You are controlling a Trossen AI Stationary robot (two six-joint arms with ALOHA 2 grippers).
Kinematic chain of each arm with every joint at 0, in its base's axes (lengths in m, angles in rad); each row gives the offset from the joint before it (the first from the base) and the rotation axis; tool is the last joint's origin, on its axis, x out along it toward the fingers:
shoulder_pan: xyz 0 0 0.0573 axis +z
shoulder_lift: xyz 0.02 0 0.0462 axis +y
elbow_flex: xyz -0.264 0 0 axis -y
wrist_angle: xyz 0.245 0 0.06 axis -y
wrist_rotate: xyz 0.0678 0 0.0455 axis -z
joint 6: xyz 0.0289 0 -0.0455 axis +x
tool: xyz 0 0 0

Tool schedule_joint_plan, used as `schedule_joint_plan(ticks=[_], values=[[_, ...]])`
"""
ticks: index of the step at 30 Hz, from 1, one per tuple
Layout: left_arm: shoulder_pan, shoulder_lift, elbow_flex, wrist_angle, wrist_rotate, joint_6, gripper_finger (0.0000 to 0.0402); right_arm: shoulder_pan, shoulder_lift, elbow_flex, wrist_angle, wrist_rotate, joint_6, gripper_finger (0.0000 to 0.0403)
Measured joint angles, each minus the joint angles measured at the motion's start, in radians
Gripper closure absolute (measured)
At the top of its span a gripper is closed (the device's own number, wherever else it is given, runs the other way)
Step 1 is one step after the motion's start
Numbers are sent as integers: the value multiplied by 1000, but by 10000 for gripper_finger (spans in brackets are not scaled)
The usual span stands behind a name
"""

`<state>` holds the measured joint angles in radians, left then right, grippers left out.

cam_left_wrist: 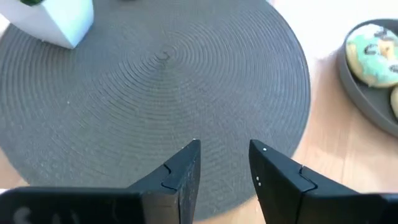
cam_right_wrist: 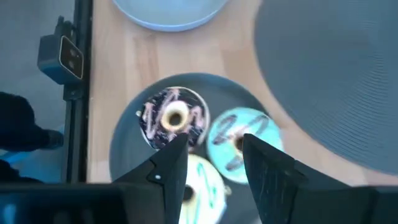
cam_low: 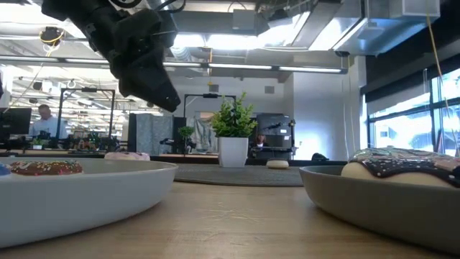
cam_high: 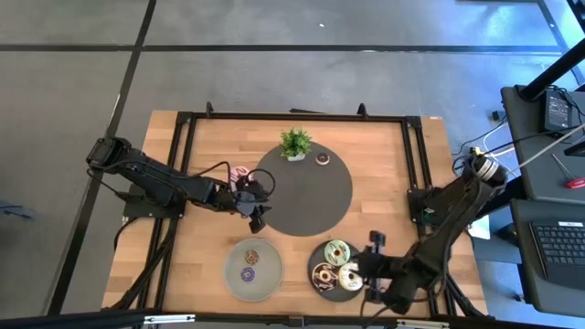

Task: Pick & Place donuts
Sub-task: Put the small dark brown donut on the gray plate

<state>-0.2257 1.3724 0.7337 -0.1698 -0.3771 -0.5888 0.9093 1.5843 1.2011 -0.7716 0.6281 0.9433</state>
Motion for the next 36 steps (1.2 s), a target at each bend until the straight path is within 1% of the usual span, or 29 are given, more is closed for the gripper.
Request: schedule_joint_plan(ticks=[2, 5, 7, 10, 11, 12, 15, 19, 21, 23, 24, 27, 29, 30, 32, 36], values=[[1, 0, 0, 5, -5, 0, 271, 15, -27, 0, -51, 36, 42, 247], [0, 0, 0, 10, -4, 0, 273, 24, -48, 0, -103, 100, 59, 247], [-5, 0, 0, 10, 3, 0, 274, 24, -55, 0, -131, 167, 33, 247], [-13, 0, 0, 10, 3, -12, 274, 13, -54, 0, -149, 311, -58, 247], [-16, 0, 0, 10, 3, -15, 273, -1, -55, 0, -149, 342, -52, 247], [-17, 0, 0, 10, 4, -16, 273, -24, -61, 0, -154, 343, -37, 247], [-23, 0, 0, 10, 4, -16, 272, -121, -74, 0, -250, 272, -29, 247], [-23, 0, 0, 9, 5, -17, 274, -300, -80, -1, -364, 150, -13, 247], [-23, 0, 0, 9, 5, -17, 274, -406, -81, -5, -354, 84, -93, 247], [-23, 0, 0, 8, 5, -17, 272, -514, -90, -30, -276, -5, -236, 247], [-23, 0, 0, 7, 5, -14, 272, -571, -98, -50, -207, -70, -324, 247], [-23, 0, 0, 3, 5, 5, 273, -734, -122, -125, 35, -310, -583, 247], [-23, 0, 0, -10, 5, 6, 275, -837, -131, -167, 168, -418, -693, 247], [-23, 0, 0, -14, 5, 7, 276, -886, -133, -181, 217, -444, -723, 247], [-23, 0, 0, -16, 5, 7, 276, -982, -135, -206, 283, -458, -740, 247], [-23, 0, 0, -20, 4, 8, 276, -1133, -121, -271, 413, -460, -681, 247]])
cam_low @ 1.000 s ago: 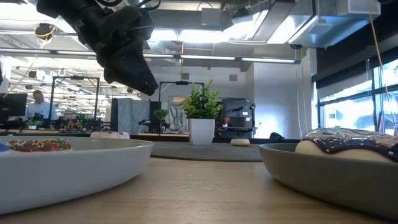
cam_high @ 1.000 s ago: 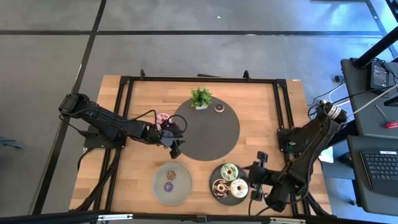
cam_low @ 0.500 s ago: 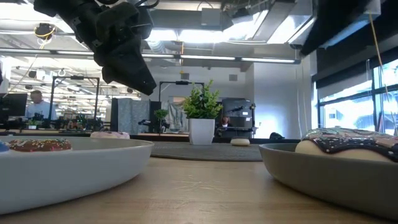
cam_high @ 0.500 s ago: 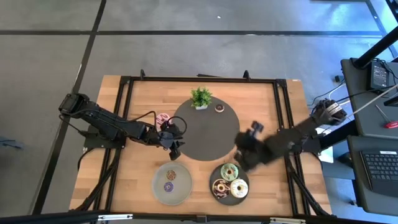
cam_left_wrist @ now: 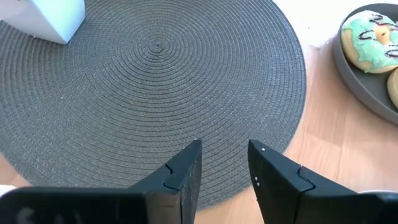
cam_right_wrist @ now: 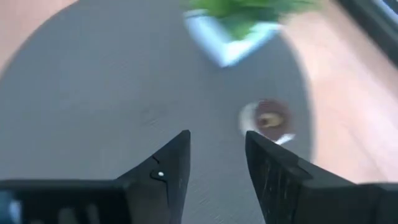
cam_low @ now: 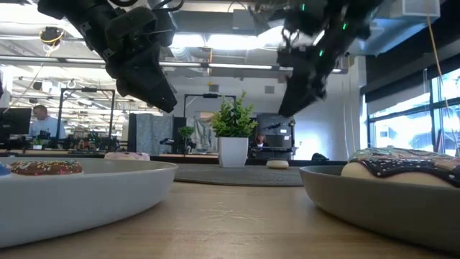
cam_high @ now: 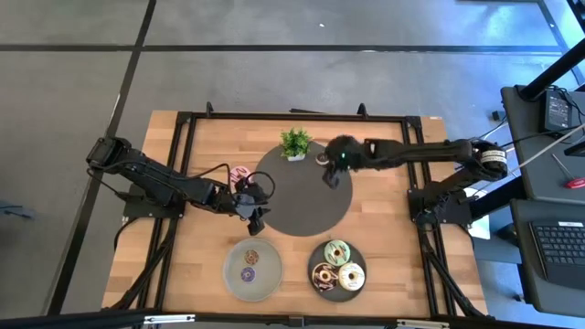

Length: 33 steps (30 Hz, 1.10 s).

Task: Pick & Place donuts
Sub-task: Put the small dark brown donut on the gray plate

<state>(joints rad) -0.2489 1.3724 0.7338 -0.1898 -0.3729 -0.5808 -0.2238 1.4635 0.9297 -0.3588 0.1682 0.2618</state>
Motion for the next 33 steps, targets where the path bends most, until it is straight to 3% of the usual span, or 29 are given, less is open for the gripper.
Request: schedule_joint_plan(ticks=[5, 17, 26, 33], values=[[0, 0, 0, 0, 0, 0, 279, -106, 33, -87, 175, -9, 21, 247], [0, 0, 0, 3, -1, 0, 281, -195, 208, -103, 276, -74, 84, 264], [0, 0, 0, 2, -2, 0, 282, -206, 293, -101, 341, -73, 100, 312], [0, 0, 0, 2, -1, 0, 284, -206, 287, -90, 326, -65, 64, 387]])
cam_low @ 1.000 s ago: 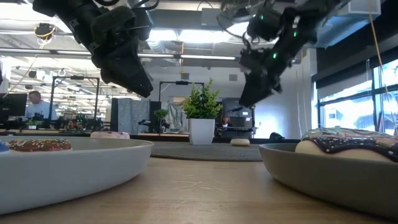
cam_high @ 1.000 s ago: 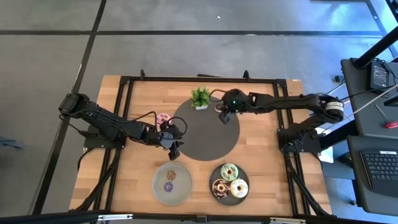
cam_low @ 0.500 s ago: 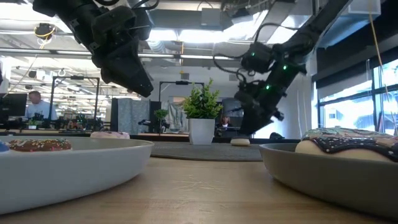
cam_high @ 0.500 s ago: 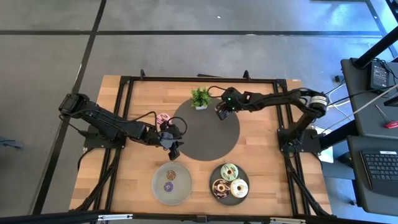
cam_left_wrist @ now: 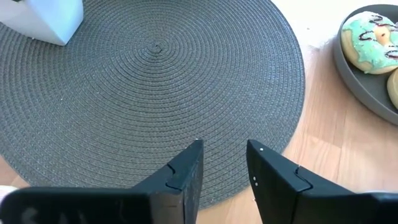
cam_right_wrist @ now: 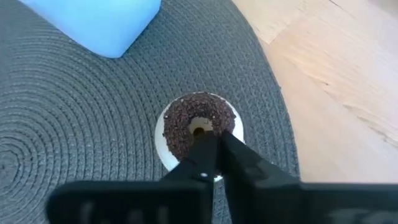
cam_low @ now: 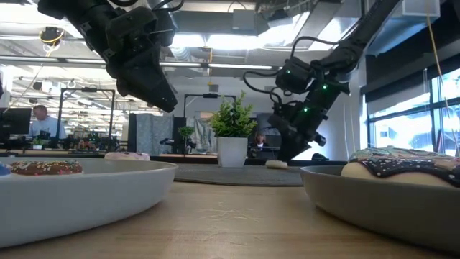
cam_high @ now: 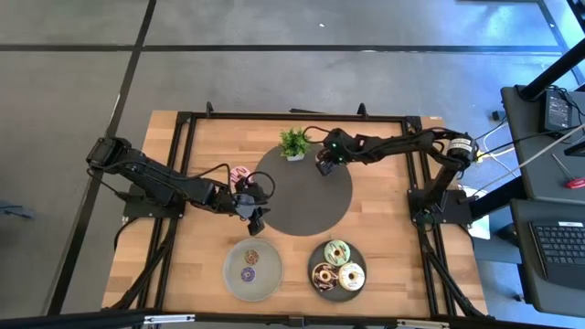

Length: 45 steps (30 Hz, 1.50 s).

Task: Pick & Place donuts
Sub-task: Put the small dark brown donut on the gray plate

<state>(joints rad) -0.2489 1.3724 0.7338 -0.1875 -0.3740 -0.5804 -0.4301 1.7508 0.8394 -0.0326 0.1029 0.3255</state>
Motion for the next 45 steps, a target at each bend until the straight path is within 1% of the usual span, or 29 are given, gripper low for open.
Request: schedule_joint_plan(ticks=[2, 5, 9, 13, 17, 19, 21, 25, 27, 29, 32, 35, 40, 43, 45], values=[[0, 0, 0, 0, 0, 0, 286, 0, 0, 10, -1, 1, -21, 394], [0, 0, 0, 0, 1, 0, 285, 12, -8, 28, -31, 1, -26, 392], [0, 0, 0, -1, 1, 0, 287, 66, -48, 64, -117, 9, -65, 397], [-3, 0, 0, 5, 4, -8, 287, 173, -106, 74, -168, 9, -68, 398], [-8, 0, 0, 46, 6, -5, 286, 333, -149, 76, -169, 18, -32, 400], [-13, 4, 0, 88, 33, 65, 288, 414, -151, 76, -143, 41, 1, 400], [-19, 19, 0, 139, 97, 202, 292, 484, -149, 76, -127, 57, 39, 400], [-51, 71, 0, 316, 204, 480, 296, 583, -135, 75, -84, 65, 117, 400], [-78, 105, 1, 393, 211, 578, 297, 618, -135, 76, -58, 73, 149, 400], [-103, 145, 32, 404, 181, 621, 297, 645, -136, 76, -52, 73, 171, 400], [-125, 201, 115, 319, 108, 643, 298, 676, -135, 76, -31, 75, 197, 400], [-129, 265, 217, 198, 66, 662, 299, 702, -135, 76, -32, 83, 215, 400], [-131, 346, 384, 39, 84, 672, 299, 739, -122, 76, -30, 87, 227, 400], [-130, 391, 449, -9, 86, 673, 299, 764, -103, 76, -17, 87, 246, 400], [-130, 421, 483, -33, 109, 673, 299, 780, -92, 76, -7, 87, 246, 400]])
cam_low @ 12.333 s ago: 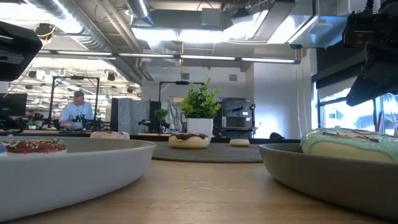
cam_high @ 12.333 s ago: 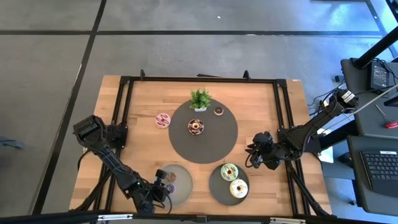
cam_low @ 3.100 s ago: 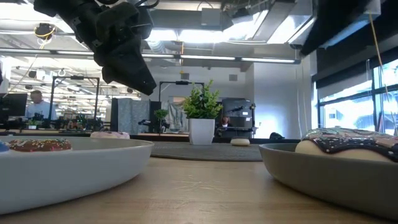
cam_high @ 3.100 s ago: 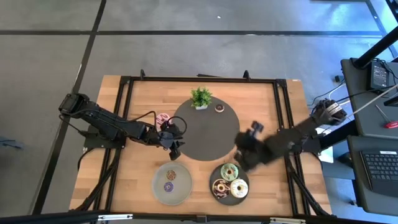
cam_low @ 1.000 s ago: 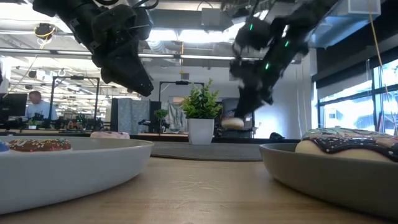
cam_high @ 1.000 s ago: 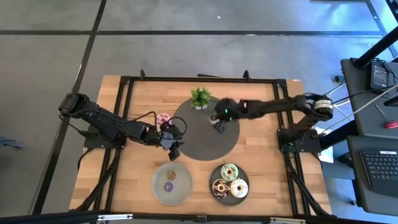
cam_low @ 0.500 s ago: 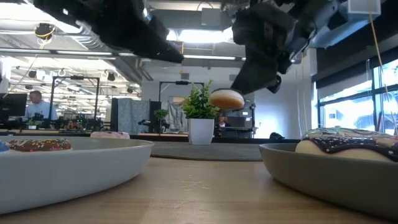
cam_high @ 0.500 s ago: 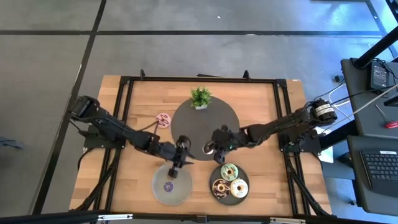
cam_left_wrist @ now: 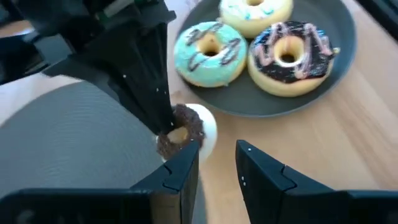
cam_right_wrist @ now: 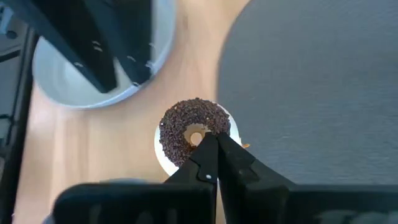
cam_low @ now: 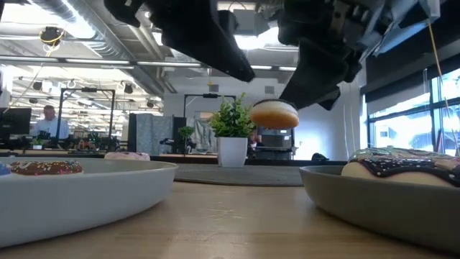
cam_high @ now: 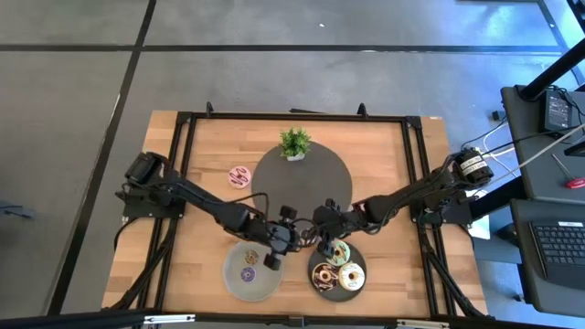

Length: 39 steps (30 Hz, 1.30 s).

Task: Pick & Place donuts
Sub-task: Put the small dark brown donut on the gray plate

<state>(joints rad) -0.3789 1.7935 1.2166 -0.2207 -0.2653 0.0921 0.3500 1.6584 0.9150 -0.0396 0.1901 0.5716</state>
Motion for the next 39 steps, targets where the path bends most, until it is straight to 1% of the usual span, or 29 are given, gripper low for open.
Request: schedule_joint_plan(ticks=[3, 8, 11, 15, 19, 24, 39], values=[[1, 47, 33, -14, 20, 0, 299, 16, 3, 0, 33, 0, 0, 400], [0, 89, 62, -11, -5, 1, 299, 35, 3, 0, 50, 5, 0, 400], [0, 89, 71, -16, -19, 1, 299, 35, 3, 0, 31, 4, 8, 400], [-7, 85, 84, -14, -77, 10, 300, 35, 3, 0, 33, 3, 8, 400], [-8, 91, 84, -22, -55, 50, 300, 35, 3, 0, 46, 0, 2, 400], [-7, 91, 84, -52, -56, 50, 300, 35, 3, 0, 52, 0, 3, 400], [-8, 91, 84, -62, -54, 52, 302, 35, 3, -1, 82, 0, 3, 400]])
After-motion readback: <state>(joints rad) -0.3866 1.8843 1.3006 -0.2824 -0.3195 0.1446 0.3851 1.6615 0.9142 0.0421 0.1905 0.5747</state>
